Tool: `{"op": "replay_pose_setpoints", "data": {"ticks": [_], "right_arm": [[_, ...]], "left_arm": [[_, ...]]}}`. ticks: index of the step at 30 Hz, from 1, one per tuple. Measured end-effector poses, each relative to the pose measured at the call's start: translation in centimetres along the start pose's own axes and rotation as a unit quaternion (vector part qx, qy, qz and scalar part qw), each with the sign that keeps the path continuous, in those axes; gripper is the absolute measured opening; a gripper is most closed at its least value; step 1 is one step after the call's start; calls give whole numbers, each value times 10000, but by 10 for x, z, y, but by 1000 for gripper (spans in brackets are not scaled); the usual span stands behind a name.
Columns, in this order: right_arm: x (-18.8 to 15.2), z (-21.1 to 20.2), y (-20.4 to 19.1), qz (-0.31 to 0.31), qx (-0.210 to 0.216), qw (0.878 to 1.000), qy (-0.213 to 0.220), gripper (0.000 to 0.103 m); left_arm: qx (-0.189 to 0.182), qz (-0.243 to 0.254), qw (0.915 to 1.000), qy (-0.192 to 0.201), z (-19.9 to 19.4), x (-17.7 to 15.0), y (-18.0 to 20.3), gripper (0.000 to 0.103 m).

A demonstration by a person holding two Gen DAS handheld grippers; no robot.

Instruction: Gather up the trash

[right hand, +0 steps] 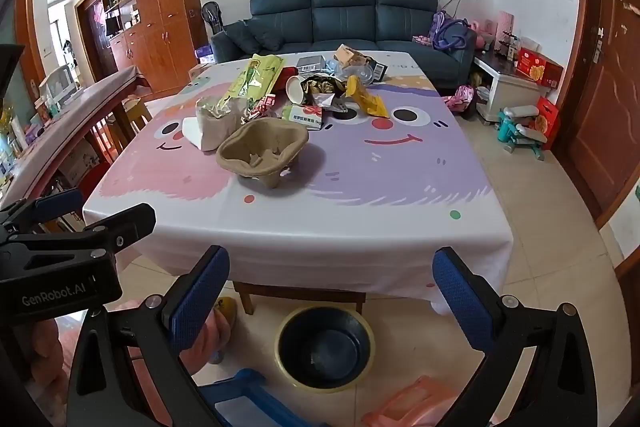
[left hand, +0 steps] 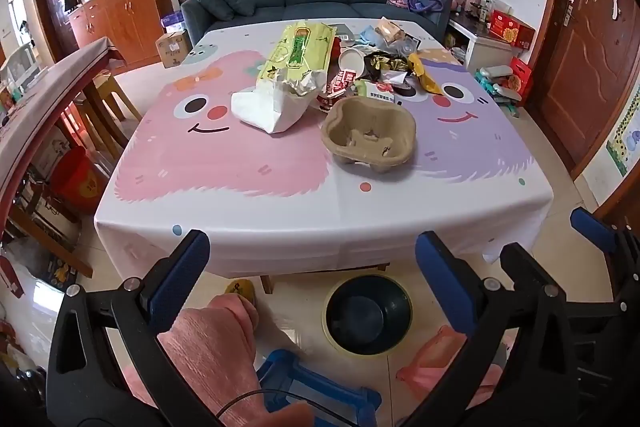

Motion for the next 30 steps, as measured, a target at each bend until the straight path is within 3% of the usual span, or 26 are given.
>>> {"op": "replay_pose_setpoints", "data": {"ticks": [30], "right_arm": [[3,8,6,65,2,10000,-20,103]], "left_arm": [[245,19,9997,53,10,13,2,102]]}}
Point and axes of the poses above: each gripper's, at about its wrist camera, not at the fingertips, and z roughly the way its jaws point, y to its right, x to its top, the point moved 8 cm from there along z, roughly the way its jaws point, and after that the axes turned 12 degrees about -y, right-handed, at the moved point
